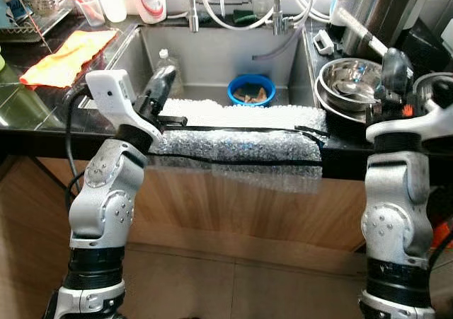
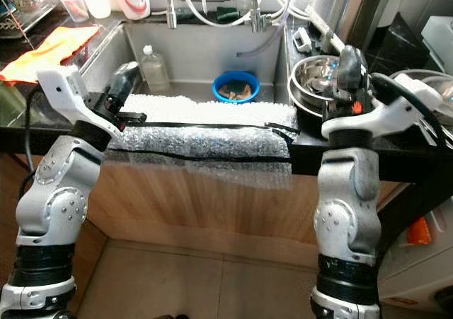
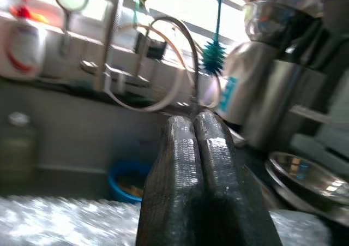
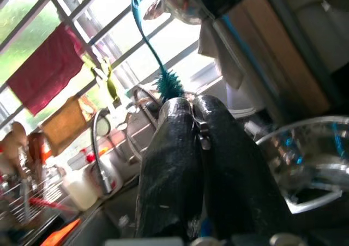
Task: Kitchen organization
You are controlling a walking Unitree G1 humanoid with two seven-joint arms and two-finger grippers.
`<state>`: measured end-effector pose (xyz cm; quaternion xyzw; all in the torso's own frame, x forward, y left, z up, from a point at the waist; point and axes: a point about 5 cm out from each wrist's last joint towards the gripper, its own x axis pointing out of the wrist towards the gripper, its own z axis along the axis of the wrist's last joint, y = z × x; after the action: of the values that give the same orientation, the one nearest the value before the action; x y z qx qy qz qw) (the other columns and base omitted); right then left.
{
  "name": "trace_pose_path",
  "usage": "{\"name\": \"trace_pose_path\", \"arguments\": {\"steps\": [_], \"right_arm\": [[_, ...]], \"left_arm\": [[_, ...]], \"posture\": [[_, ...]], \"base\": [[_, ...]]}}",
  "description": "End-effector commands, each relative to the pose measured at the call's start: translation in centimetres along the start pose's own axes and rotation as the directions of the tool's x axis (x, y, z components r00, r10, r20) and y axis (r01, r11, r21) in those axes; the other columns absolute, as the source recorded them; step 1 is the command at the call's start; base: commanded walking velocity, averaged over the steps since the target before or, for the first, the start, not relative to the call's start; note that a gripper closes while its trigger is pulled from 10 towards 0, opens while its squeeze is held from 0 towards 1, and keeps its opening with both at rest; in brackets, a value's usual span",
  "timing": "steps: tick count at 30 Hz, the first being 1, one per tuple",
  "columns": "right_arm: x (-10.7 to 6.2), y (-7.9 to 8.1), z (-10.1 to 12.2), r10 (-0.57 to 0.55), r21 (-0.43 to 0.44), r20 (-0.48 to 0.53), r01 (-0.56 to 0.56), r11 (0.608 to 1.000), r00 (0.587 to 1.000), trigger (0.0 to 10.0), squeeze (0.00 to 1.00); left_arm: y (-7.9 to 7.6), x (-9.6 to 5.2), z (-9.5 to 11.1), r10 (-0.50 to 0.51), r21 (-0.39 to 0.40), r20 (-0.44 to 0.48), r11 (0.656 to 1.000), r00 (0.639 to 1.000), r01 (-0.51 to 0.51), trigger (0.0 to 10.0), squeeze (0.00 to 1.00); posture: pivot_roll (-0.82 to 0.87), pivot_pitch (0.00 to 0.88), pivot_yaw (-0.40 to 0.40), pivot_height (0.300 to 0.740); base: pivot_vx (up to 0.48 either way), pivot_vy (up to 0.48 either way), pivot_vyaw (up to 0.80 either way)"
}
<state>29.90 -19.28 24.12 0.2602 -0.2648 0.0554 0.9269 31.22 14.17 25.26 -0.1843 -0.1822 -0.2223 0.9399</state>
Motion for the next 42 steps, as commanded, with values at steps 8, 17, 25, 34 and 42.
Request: {"name": "trace_pose_path", "arguments": {"steps": [8,17,25,34,42], "right_arm": [[-3.0,2.1,0.8,0.261,0.417,0.063,-0.263,0.870,0.963,10.0,0.00],[-6.3,4.1,-0.5,0.453,0.549,0.026,-0.391,0.739,0.891,10.0,0.00],[-7.7,3.8,-2.3,0.417,0.579,-0.031,-0.324,0.748,0.908,10.0,0.00],[-7.5,3.1,-4.0,0.307,0.566,-0.074,-0.214,0.796,0.949,10.0,0.00],[-7.7,3.5,-4.4,0.336,0.589,-0.081,-0.227,0.776,0.938,10.0,0.00]], "left_arm": [[-1.8,-1.1,-1.4,-0.170,-0.313,-0.050,0.938,0.984,0.146,10.0,0.00],[-4.5,-1.7,-4.0,-0.247,-0.503,-0.090,0.848,0.965,0.170,10.0,0.00],[-4.7,-1.6,-4.9,-0.206,-0.563,-0.118,0.820,0.971,0.106,10.0,0.00],[-3.2,-1.4,-5.9,-0.184,-0.475,-0.217,0.878,0.959,0.061,10.0,1.00],[-3.6,-1.2,-6.3,-0.241,-0.530,-0.230,0.843,0.943,0.087,10.0,1.00]], "posture": [[0.00,0.110,0.042,0.740],[0.00,0.113,0.043,0.740],[0.01,0.107,0.055,0.740],[0.01,0.095,0.078,0.740],[0.01,0.101,0.083,0.740]], "base": [[0.000,0.000,0.00],[0.000,0.000,0.00],[0.000,0.000,0.00],[0.000,0.000,0.00],[0.000,0.000,0.00]]}}
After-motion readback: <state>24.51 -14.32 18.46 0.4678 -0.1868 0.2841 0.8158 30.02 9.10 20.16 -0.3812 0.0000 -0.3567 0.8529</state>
